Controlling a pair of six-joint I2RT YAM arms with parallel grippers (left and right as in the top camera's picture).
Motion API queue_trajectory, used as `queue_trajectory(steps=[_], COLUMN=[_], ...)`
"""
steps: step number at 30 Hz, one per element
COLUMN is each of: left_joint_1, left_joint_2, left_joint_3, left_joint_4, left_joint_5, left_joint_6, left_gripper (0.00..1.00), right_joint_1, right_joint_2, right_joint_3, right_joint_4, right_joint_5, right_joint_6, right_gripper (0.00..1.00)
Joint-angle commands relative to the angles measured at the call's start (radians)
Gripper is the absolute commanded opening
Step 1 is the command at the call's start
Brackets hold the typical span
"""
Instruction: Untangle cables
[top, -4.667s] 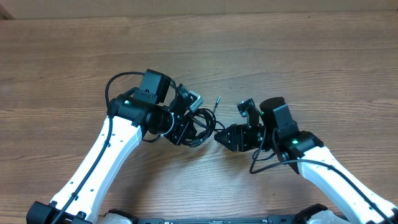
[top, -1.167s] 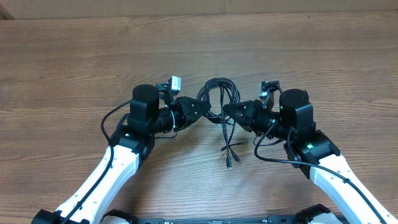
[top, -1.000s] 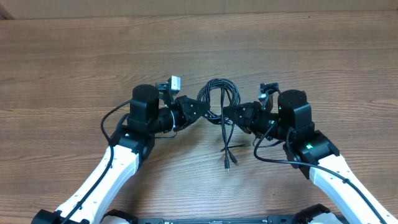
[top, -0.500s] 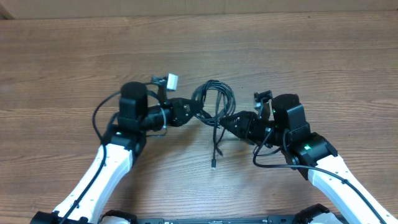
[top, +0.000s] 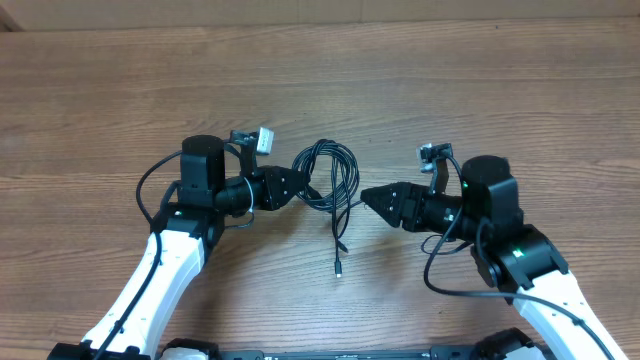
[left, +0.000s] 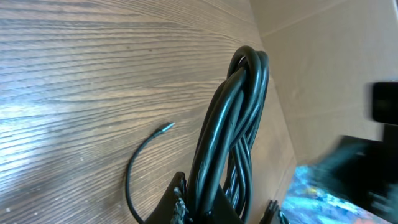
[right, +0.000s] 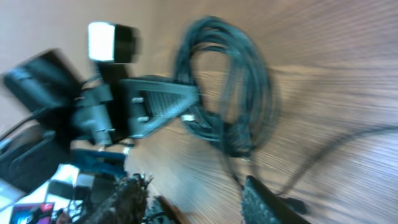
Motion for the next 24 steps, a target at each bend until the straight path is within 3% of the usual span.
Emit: queue_trajectory(steps=[1,7,14,24], left_joint_1=[-0.008,-0.082,-0.128,-0.145], left_joint_2=[0.0,0.0,0.0,0.0], left_joint_3=[-0.003,-0.003,-0.003,-0.003], left_joint_4=[0.005,0.005,0.005,0.014], left_joint_5=[-0.03,-0.064,-0.076,-0.042], left_joint_6=[0.026,0.025,0.016,-0.024], left_gripper=[0.04,0.04,0.04,0.05], right_joint_1=[0.041,0.12,0.15,0.151], right_joint_2=[-0.014,0.071,0.233,0.308], right_joint_3=[0.027,0.027,0.027,0.027], right_joint_4=[0.07,0.163,0.254,0.37], right_joint_5=[-0.049,0.129,0.182,0.2], right_joint_6=[-0.015,-0.015,-0.014,-0.014], right_gripper=[0.43,0.37,0.32,0.32])
